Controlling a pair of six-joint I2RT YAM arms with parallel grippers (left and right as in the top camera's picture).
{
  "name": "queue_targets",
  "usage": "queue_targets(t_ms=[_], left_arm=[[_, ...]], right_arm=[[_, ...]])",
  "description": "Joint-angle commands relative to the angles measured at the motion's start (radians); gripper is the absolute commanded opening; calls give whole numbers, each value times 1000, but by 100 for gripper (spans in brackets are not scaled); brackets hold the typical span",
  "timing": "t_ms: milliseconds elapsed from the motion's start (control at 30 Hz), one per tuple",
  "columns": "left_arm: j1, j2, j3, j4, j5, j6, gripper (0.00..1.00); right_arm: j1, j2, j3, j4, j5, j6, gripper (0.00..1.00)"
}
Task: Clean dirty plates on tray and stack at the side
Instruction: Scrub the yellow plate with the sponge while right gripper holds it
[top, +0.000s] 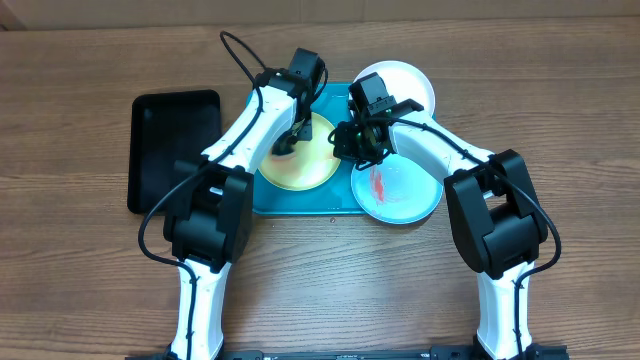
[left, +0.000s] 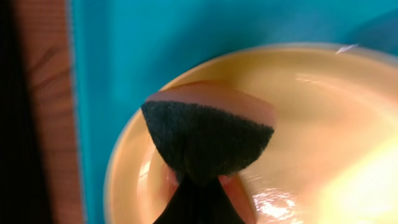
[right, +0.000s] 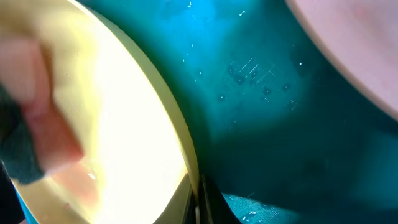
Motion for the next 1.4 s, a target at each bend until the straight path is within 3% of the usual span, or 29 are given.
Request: queue_targets(t_ms=[0,200,300,367,567,700,867,967,1133,1300,1367], left_arm=[[7,21,23,-72,-11,-76,4],[0,21,23,-228,397,111,4],[-2,21,23,-231,643,266,4],[-2,21,23,-192,710,283,4],[6,21,23,-5,665,235,4],[16,21,23,84,414,127,4],[37,21,23,12,86,-40,4],[47,21,23,-86,20,-104,4],[51,21,23,-266,156,-90,4],[50,15,32,-311,455,156,4],[50,4,58,-309,496,195,4]], right_arm=[[-1,3,23,7,-20,-3,4],[-1,3,23,5,-20,-3,4],[-1,3,23,6,-20,-3,4],[-1,3,23,6,-20,-3,4],[-1,3,23,3,-20,-3,4],[-1,3,23,2,-20,-3,4],[-1,3,23,0,-15,-3,4],[-1,3,23,0,-12,-3,4],[-1,3,23,-2,-18,-2,4],[-1,-3,28,-48,-61,-3,4],[-1,-23,41,-82,-57,-7,4]])
